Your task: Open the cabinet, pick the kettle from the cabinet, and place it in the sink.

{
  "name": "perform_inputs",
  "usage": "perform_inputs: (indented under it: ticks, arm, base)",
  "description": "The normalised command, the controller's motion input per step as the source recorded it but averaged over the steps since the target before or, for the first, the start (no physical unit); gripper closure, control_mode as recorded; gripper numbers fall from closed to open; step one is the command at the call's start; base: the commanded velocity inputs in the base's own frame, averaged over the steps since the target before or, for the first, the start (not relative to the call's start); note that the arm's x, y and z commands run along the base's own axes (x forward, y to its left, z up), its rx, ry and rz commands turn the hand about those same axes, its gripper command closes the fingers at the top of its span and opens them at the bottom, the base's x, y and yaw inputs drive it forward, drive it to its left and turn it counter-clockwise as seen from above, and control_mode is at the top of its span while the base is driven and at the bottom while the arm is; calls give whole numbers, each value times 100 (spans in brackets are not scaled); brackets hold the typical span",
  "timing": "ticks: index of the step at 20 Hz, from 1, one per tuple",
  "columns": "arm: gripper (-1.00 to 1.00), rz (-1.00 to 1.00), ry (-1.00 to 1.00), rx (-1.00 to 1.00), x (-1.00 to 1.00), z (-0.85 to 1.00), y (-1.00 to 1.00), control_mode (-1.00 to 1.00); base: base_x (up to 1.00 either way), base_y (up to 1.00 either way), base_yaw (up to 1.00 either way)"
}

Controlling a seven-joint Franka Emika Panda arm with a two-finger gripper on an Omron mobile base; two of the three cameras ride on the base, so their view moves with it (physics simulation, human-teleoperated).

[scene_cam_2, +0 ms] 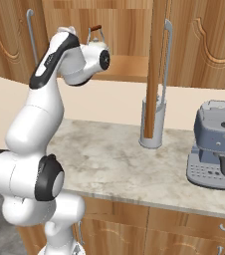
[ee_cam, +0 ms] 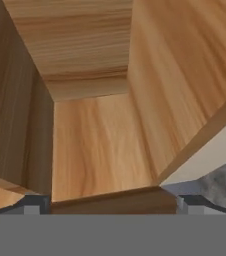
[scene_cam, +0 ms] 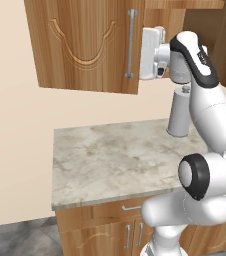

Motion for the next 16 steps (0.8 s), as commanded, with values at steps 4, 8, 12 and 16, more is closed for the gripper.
perform_inputs:
  ticks: [4, 8, 12, 16]
  arm:
    - [-100, 20, 0, 6, 0, 1, 17, -100]
    - [-100, 20, 0, 5, -12, 5, 19, -100]
    - [-100, 19, 0, 2, -19, 8, 17, -100]
    - [-100, 13, 0, 0, -26, 8, 18, -100]
  base:
    - [0, 0, 0]
    - [0, 0, 0]
    - [0, 0, 0]
    - [0, 0, 0]
